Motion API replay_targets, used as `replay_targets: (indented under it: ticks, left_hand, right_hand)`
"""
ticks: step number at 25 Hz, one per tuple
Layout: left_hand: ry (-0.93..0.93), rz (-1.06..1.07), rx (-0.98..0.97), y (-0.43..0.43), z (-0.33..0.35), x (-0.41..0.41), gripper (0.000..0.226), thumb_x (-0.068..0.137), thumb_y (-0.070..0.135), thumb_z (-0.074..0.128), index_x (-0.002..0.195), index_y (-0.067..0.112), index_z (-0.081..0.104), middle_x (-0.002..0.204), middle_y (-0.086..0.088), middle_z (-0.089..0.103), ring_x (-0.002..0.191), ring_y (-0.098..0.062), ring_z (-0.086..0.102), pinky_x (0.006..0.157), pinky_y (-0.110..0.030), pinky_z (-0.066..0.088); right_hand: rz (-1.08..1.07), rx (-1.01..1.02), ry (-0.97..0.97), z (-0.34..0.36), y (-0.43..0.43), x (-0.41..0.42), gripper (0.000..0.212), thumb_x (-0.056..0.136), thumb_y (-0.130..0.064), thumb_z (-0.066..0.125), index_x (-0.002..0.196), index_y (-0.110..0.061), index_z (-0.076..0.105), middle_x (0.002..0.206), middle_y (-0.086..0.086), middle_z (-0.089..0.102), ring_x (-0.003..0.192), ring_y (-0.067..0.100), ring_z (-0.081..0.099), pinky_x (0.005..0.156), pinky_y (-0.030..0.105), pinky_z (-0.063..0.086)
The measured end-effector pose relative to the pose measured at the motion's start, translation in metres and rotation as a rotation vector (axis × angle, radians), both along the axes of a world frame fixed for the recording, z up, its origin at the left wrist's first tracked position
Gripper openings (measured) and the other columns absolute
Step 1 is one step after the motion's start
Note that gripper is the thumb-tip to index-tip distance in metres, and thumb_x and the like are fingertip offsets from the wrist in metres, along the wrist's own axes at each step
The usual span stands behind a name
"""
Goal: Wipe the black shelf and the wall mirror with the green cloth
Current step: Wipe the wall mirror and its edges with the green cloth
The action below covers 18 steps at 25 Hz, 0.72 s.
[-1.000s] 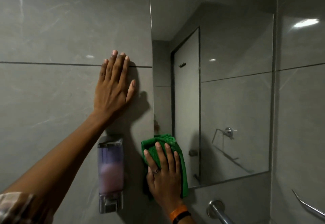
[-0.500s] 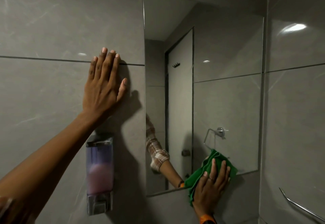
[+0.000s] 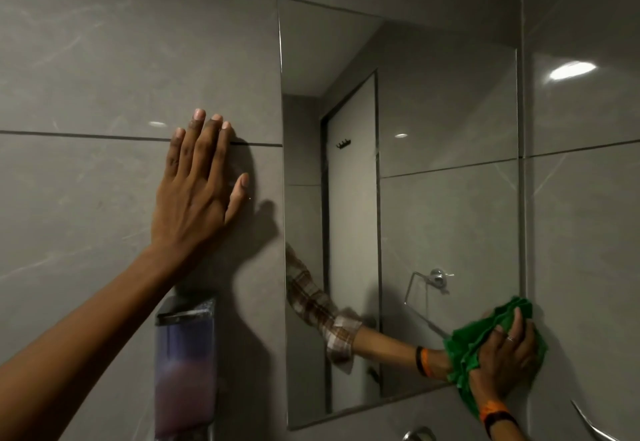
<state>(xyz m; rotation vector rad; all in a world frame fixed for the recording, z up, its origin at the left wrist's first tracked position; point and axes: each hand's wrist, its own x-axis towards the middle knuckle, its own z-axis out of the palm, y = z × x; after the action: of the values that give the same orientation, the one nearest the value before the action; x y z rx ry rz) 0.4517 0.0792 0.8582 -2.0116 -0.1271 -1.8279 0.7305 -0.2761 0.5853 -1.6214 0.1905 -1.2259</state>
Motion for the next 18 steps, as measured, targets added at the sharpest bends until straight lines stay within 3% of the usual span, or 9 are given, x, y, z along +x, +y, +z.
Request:
replay_targets:
  ticks: [6,12,18]
  left_hand:
    - [-0.003,0.0,0.012,-0.002,0.001,0.0,0.074,0.104,0.048,0.024,0.16,0.0,0.017,0.169,-0.02,0.014,0.158,-0.03,0.005,0.13,-0.044,0.003]
    - [-0.017,0.005,0.019,-0.001,0.001,0.001,0.075,0.103,0.049,0.025,0.159,-0.002,0.019,0.168,-0.021,0.017,0.158,-0.031,0.007,0.129,-0.046,0.006]
    - [-0.041,0.01,0.042,-0.001,0.003,0.001,0.074,0.103,0.046,0.029,0.159,-0.002,0.022,0.167,-0.022,0.02,0.158,-0.032,0.009,0.129,-0.045,0.006]
  right_hand:
    - [0.023,-0.165,-0.088,0.049,-0.012,0.006,0.058,0.102,-0.033,0.026,0.149,-0.004,0.044,0.155,0.026,0.041,0.14,0.046,0.041,0.118,0.059,0.028]
    - [0.025,-0.395,-0.24,0.226,-0.036,0.029,0.056,0.102,-0.031,0.027,0.153,-0.011,0.039,0.16,0.019,0.036,0.148,0.038,0.033,0.124,0.052,0.023]
    - [0.067,-0.429,-0.292,0.406,-0.038,0.04,0.052,0.106,-0.025,0.035,0.157,-0.02,0.031,0.165,0.015,0.026,0.153,0.033,0.022,0.126,0.047,0.015]
